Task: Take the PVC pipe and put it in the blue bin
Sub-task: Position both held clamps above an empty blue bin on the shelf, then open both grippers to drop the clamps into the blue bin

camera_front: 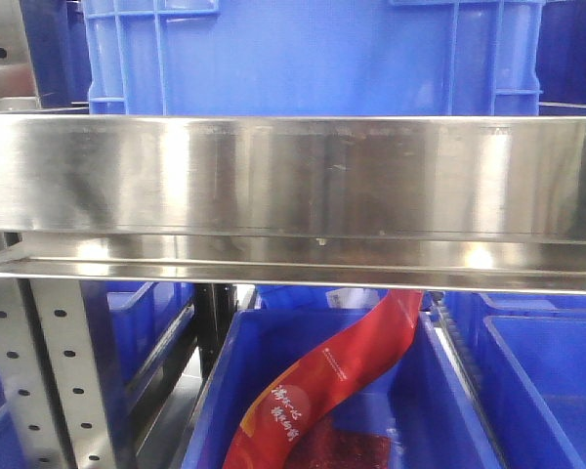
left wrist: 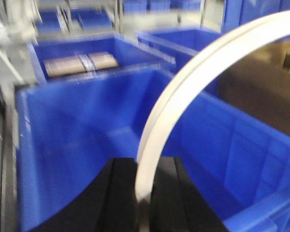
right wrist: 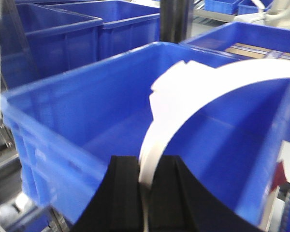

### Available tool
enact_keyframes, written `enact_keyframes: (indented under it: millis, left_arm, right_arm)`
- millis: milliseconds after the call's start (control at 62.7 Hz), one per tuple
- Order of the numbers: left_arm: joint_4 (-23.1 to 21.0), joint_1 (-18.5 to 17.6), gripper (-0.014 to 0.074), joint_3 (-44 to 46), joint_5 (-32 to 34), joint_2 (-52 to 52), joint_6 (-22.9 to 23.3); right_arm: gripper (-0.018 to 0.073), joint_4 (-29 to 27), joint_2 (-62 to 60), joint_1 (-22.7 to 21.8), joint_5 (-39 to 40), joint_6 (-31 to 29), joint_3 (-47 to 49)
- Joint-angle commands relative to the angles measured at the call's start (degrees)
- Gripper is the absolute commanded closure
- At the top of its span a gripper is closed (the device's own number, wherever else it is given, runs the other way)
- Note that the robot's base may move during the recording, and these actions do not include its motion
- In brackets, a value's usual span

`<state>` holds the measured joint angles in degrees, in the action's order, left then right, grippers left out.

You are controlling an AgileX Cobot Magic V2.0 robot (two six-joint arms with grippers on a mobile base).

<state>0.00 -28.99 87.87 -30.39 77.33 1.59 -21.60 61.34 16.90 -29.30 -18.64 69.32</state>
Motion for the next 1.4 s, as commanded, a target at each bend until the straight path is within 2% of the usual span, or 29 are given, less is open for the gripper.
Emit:
enact_keyframes:
  millis: [0, 128, 255, 383, 591, 686, 782, 878, 958, 1053, 1277, 1325, 1389]
  left_arm:
    - [-1.3, -0.3, 0.0707, 5.5, -4.9, 4.1, 0.0]
    - [-2.3, -0.3, 0.0707, 11.3, -8.2, 9.0, 0.0]
    - [-2.1, -0.2, 0.0707, 14.2, -5.0, 12.9, 0.0]
    - [-1.8, 0.5, 0.0707, 14.6, -0.2, 15.4, 0.0]
    - [-1.8, 2.0, 0.0705, 14.6, 2.8, 18.2, 0.0]
    - [-1.8, 2.0, 0.0643, 14.6, 2.7, 18.8, 0.0]
    - [-1.8, 2.0, 0.0481, 14.6, 2.6, 19.0, 0.0]
    - [-1.8, 2.0, 0.0330, 14.6, 2.7, 19.3, 0.0]
    - [-1.8, 2.0, 0.0274, 14.6, 2.7, 19.7, 0.0]
    - [-1.8, 2.0, 0.0270, 14.6, 2.4, 19.8, 0.0]
    - [-1.8, 2.0, 0.0272, 15.2, 1.6, 18.8, 0.0]
    - [-1.8, 2.0, 0.0295, 15.2, 1.3, 18.2, 0.0]
    - [-1.8, 2.0, 0.0375, 15.2, 1.2, 17.1, 0.0]
  right_arm:
    - [0.0721, -0.2, 3.7, 0.2, 0.1, -0.5, 4.0]
    - [0.0721, -0.2, 9.9, 0.2, -1.9, -0.5, 10.4]
    - [0.0721, -0.2, 16.4, 0.2, -4.5, -0.5, 16.3]
    - [0.0721, -0.2, 21.1, 0.2, -1.2, -0.5, 18.5]
    - [0.0721, -0.3, 24.8, 0.2, -0.2, -0.5, 20.0]
    - [0.0718, -0.3, 25.0, 0.2, -0.3, -0.5, 20.0]
    - [0.0623, -1.1, 25.0, 0.2, -1.2, -0.3, 20.0]
    - [0.0437, -1.2, 25.2, 0.2, -1.7, -0.3, 20.0]
    - [0.0293, -1.2, 25.9, 0.2, -1.7, -0.3, 20.0]
    - [0.0216, -1.3, 26.6, 0.2, -1.7, -0.1, 20.0]
    - [0.0230, -4.1, 26.2, 0.2, -2.5, -0.1, 21.4]
    - [0.0263, -4.1, 25.8, 0.2, -2.8, -0.1, 21.7]
    - [0.0338, -4.1, 25.2, 0.2, -2.9, -0.1, 22.4]
